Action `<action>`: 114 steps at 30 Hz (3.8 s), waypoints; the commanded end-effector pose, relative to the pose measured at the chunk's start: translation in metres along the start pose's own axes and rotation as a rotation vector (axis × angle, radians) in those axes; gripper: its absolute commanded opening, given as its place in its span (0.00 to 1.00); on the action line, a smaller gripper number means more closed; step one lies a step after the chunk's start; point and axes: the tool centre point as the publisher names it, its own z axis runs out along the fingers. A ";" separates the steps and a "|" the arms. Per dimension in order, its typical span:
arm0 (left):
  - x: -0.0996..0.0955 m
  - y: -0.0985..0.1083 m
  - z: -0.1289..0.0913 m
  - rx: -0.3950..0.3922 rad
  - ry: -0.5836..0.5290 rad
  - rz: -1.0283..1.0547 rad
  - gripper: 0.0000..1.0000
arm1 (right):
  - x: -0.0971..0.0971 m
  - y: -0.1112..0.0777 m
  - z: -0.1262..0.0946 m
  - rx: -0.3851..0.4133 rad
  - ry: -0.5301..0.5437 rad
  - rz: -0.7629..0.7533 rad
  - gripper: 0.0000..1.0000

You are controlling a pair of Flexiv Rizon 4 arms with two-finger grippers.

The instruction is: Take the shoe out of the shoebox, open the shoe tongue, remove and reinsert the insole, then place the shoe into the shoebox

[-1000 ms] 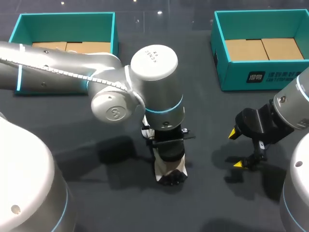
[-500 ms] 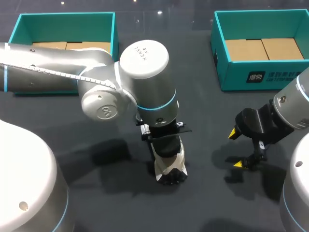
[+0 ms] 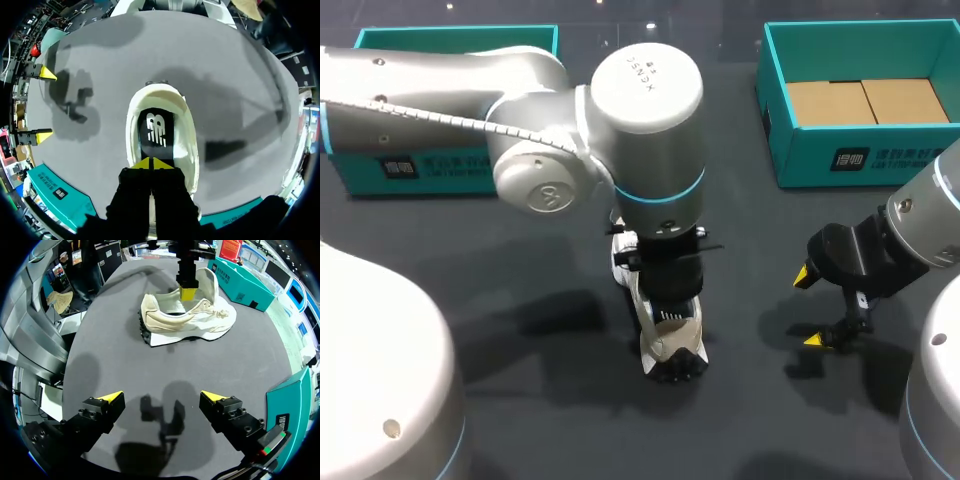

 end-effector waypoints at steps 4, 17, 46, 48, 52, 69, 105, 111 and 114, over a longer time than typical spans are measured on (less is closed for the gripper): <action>-0.010 -0.005 0.015 -0.043 0.097 -0.023 0.00 | 0.002 -0.001 -0.001 0.001 -0.003 0.000 1.00; 0.007 -0.001 0.028 -0.032 0.151 -0.082 0.00 | 0.002 -0.001 -0.001 0.001 -0.003 0.000 1.00; 0.033 0.012 0.029 0.018 0.153 -0.200 1.00 | 0.002 -0.001 -0.001 0.001 -0.003 0.000 1.00; 0.033 0.007 0.027 0.016 0.147 -0.191 1.00 | 0.002 -0.001 -0.001 0.001 -0.003 0.000 1.00; 0.029 0.004 0.026 0.015 0.132 -0.178 1.00 | 0.002 -0.001 -0.001 0.001 -0.003 0.000 1.00; 0.027 0.033 0.017 0.016 0.109 -0.186 1.00 | 0.002 -0.001 -0.001 0.001 -0.003 0.000 1.00; 0.049 0.104 -0.066 0.090 0.038 -0.135 0.38 | 0.002 -0.001 -0.001 0.001 -0.003 0.000 1.00; 0.049 0.097 -0.066 0.094 0.043 -0.112 0.33 | 0.002 -0.001 -0.001 0.001 -0.003 0.000 1.00; 0.047 0.093 -0.063 0.102 0.044 -0.102 0.32 | 0.002 -0.001 -0.001 0.001 -0.003 0.000 1.00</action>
